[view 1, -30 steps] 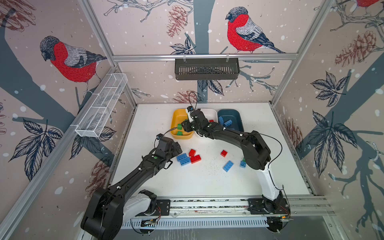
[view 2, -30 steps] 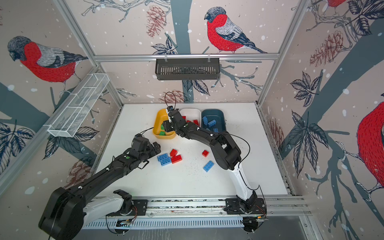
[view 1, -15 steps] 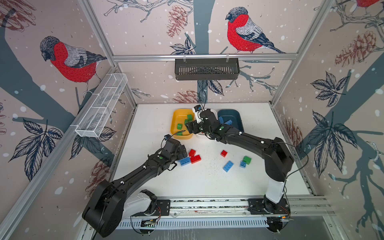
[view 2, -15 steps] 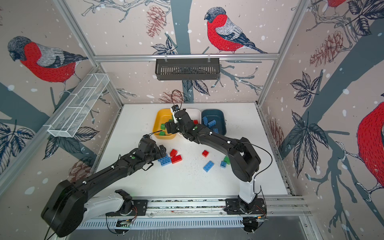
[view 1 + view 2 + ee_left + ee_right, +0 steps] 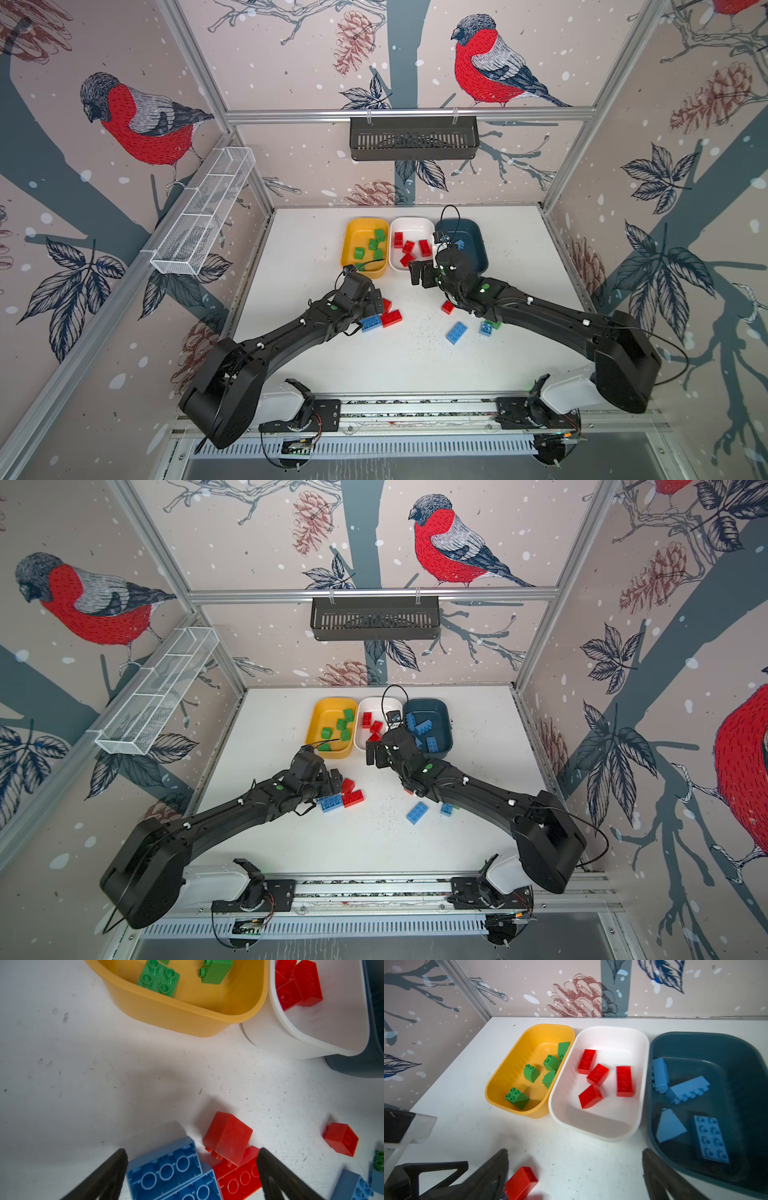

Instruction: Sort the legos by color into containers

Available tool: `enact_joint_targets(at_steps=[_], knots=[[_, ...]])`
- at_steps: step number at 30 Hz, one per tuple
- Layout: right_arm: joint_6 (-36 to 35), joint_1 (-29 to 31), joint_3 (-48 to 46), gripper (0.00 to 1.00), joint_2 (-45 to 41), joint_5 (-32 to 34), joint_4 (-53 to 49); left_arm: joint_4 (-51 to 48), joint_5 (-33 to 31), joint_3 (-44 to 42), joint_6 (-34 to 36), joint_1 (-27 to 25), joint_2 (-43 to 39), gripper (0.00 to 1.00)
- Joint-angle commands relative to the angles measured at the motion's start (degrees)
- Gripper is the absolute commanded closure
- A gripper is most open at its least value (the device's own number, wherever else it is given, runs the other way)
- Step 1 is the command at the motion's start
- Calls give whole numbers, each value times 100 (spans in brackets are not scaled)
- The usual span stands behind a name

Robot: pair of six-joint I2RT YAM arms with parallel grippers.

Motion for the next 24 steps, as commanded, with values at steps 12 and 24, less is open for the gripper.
enact_joint_targets(at_steps=[12, 24], knots=[[651, -442, -784, 1, -1021, 821, -89, -204, 557, 961, 906, -212, 1295, 24], [784, -597, -909, 1, -1042, 803, -291, -725, 432, 1787, 1364, -528, 2213, 36]])
